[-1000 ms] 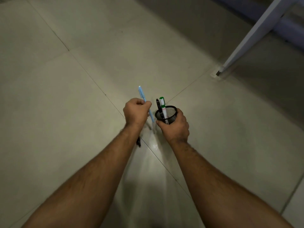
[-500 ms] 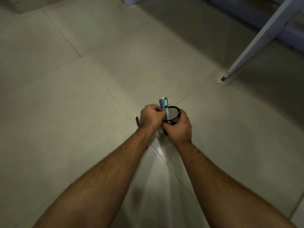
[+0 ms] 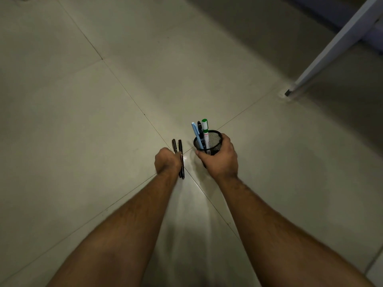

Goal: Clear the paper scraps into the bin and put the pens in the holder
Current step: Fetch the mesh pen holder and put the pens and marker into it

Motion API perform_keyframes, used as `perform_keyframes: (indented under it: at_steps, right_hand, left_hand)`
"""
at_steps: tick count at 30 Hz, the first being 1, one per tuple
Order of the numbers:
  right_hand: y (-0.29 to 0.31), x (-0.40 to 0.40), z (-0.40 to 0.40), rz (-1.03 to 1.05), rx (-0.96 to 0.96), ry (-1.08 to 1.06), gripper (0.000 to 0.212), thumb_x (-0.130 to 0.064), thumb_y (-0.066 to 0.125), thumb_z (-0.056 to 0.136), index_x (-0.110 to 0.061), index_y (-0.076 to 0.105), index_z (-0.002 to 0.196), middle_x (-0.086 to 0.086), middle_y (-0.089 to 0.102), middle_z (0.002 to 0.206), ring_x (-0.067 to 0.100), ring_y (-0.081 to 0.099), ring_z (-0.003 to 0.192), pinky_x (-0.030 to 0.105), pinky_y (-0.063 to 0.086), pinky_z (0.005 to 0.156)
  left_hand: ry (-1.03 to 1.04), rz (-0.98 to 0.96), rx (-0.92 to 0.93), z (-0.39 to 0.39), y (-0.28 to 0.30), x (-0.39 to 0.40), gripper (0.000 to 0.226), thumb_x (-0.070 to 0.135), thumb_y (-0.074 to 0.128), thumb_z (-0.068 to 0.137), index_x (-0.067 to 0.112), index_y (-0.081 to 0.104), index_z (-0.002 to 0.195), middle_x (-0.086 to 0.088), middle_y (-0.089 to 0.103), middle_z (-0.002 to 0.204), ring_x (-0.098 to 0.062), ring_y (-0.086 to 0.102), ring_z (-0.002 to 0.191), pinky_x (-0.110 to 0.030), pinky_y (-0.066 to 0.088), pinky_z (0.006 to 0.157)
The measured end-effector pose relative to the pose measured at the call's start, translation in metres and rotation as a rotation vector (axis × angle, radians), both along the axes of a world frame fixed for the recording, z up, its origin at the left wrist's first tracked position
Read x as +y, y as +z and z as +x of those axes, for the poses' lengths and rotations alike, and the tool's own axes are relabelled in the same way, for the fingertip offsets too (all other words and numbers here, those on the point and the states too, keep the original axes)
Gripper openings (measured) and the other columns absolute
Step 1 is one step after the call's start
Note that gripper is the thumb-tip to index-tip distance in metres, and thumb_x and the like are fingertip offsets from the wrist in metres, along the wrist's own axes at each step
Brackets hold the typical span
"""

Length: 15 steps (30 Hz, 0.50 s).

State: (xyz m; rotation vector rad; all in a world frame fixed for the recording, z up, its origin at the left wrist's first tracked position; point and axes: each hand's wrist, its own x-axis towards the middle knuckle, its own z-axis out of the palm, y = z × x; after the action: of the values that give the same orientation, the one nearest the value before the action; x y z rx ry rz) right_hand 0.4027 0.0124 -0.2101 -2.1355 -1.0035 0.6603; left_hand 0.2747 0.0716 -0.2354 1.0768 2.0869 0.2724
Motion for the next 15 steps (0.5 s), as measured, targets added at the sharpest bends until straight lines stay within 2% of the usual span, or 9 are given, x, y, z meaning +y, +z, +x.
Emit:
perform_keyframes:
  at_steps: [5,7,11,15]
  right_hand:
    - [0.0011,0.0016,-0.0060,-0.007,0.003,0.028,0.084,-0.060,0.078,0.055,-0.033,0.048,0.128,-0.007,0.062,0.120,0.020,0.060,0.109,0.043,0.054,0.090]
    - [0.0013,0.0011,-0.0064,-0.010,0.005,0.036,0.083,-0.058,0.080,0.057,-0.031,0.048,0.129,-0.006,0.062,0.120,0.020,0.059,0.109,0.043,0.054,0.091]
    - [0.0021,0.0014,-0.0092,-0.013,0.001,0.047,0.085,-0.062,0.078,0.057,-0.031,0.048,0.129,-0.007,0.062,0.120,0.020,0.059,0.109,0.044,0.055,0.090]
    - [0.0036,0.0059,-0.0108,-0.024,-0.006,0.069,0.085,-0.062,0.079,0.056,-0.031,0.048,0.129,-0.007,0.061,0.120,0.019,0.059,0.109,0.043,0.055,0.090]
  left_hand:
    - [0.096,-0.061,-0.064,-0.0006,0.0007,0.0094,0.034,0.035,0.082,0.075,0.007,0.070,0.089,-0.014,0.073,0.093,-0.031,0.071,0.080,-0.034,0.059,0.072]
    - [0.084,-0.095,-0.071,-0.0010,0.0007,0.0105,0.036,0.035,0.085,0.071,0.007,0.066,0.082,-0.014,0.073,0.086,-0.031,0.071,0.072,-0.038,0.061,0.068]
    - [0.003,-0.117,-0.047,-0.0042,0.0051,0.0071,0.038,0.037,0.086,0.070,0.009,0.060,0.075,-0.010,0.070,0.082,-0.026,0.068,0.069,-0.027,0.051,0.054]
    - [-0.052,-0.085,0.000,-0.0086,-0.0037,0.0010,0.030,0.033,0.082,0.075,0.008,0.070,0.087,-0.010,0.073,0.091,-0.026,0.069,0.077,-0.028,0.051,0.061]
